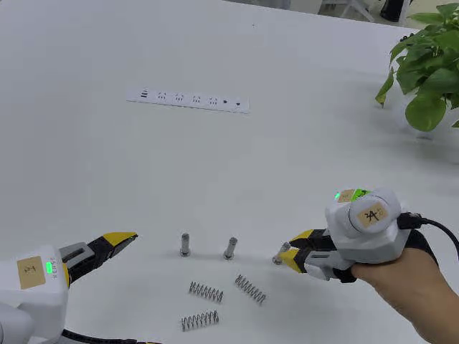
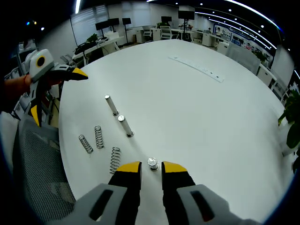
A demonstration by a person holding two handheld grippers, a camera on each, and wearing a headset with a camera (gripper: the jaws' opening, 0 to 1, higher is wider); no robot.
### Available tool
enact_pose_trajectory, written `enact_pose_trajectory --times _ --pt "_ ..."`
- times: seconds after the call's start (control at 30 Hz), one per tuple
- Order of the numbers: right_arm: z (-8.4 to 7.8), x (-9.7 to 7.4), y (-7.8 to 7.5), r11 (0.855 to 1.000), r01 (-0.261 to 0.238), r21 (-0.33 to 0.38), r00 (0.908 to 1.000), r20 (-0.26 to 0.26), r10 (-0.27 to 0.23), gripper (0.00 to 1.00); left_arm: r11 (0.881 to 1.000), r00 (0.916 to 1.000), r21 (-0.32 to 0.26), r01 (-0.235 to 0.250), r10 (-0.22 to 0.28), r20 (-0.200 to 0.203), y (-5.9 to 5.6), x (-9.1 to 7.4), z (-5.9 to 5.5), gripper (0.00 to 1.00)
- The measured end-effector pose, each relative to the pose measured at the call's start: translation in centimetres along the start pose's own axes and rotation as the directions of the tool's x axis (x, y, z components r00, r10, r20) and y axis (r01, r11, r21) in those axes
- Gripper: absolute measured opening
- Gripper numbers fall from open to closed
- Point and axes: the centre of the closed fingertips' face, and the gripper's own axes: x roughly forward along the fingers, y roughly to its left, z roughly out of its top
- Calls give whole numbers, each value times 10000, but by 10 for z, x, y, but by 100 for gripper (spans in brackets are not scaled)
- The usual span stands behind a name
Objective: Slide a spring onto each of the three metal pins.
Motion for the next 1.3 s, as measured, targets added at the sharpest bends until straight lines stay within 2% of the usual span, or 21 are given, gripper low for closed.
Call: enact_pose_trajectory --times 0.67,0.77,1.07,1.3 --pt "2 -14 0 9999 -104 -131 9988 475 110 29 9999 10000 124 -52 52 -16 -4 -2 5 100" --pt "1 -16 0 9992 -104 -395 9985 534 125 34 9998 10000 174 -48 48 -22 -5 -2 7 100" --pt "4 -27 9 9970 -459 -619 9938 983 518 48 9996 10000 279 -36 38 -76 -9 -2 8 100" --pt "0 -34 9 9944 -698 -788 9895 1213 791 58 9993 9999 353 -90 94 -123 -10 -3 10 98"
